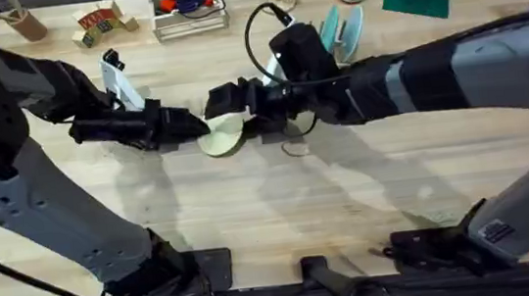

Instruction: Pick up the plates from the table one by one and place each into a slot on the dish rack.

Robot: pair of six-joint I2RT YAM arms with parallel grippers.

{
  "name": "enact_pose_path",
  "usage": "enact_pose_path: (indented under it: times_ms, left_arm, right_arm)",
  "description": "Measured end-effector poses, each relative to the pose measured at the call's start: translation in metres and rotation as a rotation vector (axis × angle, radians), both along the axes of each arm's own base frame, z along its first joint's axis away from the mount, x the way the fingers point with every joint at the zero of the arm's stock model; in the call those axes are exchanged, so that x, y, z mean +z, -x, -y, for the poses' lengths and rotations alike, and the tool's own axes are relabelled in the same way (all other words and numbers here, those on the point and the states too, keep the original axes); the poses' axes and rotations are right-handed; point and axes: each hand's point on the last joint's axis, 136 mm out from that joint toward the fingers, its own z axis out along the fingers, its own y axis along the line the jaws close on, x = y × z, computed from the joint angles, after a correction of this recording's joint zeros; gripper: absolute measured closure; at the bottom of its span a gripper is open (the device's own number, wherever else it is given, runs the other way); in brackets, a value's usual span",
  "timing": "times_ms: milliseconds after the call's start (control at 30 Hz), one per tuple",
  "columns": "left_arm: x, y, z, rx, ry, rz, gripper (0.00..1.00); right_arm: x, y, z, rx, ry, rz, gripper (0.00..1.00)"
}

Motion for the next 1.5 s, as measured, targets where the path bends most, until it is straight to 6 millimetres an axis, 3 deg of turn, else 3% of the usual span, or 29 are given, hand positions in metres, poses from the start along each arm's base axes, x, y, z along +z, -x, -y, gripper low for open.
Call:
enact_pose_path:
  times_ms: [167,267,400,500,633,833,1100,1167,1500]
  left_arm:
    - [0.000,0.000,0.000,0.000,0.000,0.000,0.960]
    - [0.000,0.000,0.000,0.000,0.000,0.000,0.960]
    - [0.000,0.000,0.000,0.000,0.000,0.000,0.960]
    - [0.000,0.000,0.000,0.000,0.000,0.000,0.960]
    - [0.000,0.000,0.000,0.000,0.000,0.000,0.960]
    - [0.000,0.000,0.000,0.000,0.000,0.000,0.960]
    - [0.000,0.000,0.000,0.000,0.000,0.000,0.960]
    - [0.000,0.000,0.000,0.000,0.000,0.000,0.960]
    - [0.000,0.000,0.000,0.000,0.000,0.001,0.960]
  right_arm:
    - [-0.001,0.006,-0.004,0.013,0.001,-0.007,0.167]
    - [-0.004,0.008,-0.005,0.015,0.007,-0.017,0.241]
    - [-0.009,0.008,-0.004,0.010,0.017,-0.029,0.440]
    - [-0.010,0.008,-0.003,0.006,0.021,-0.035,0.678]
    - [-0.010,0.008,-0.003,0.004,0.022,-0.035,0.827]
    - [-0.011,0.007,-0.002,-0.002,0.027,-0.033,0.890]
    - [-0.011,0.007,-0.002,-0.001,0.026,-0.033,0.904]
    - [-0.011,0.007,-0.002,-0.003,0.027,-0.036,0.960]
    - [-0.008,0.006,-0.003,0.009,-0.005,-0.024,0.974]
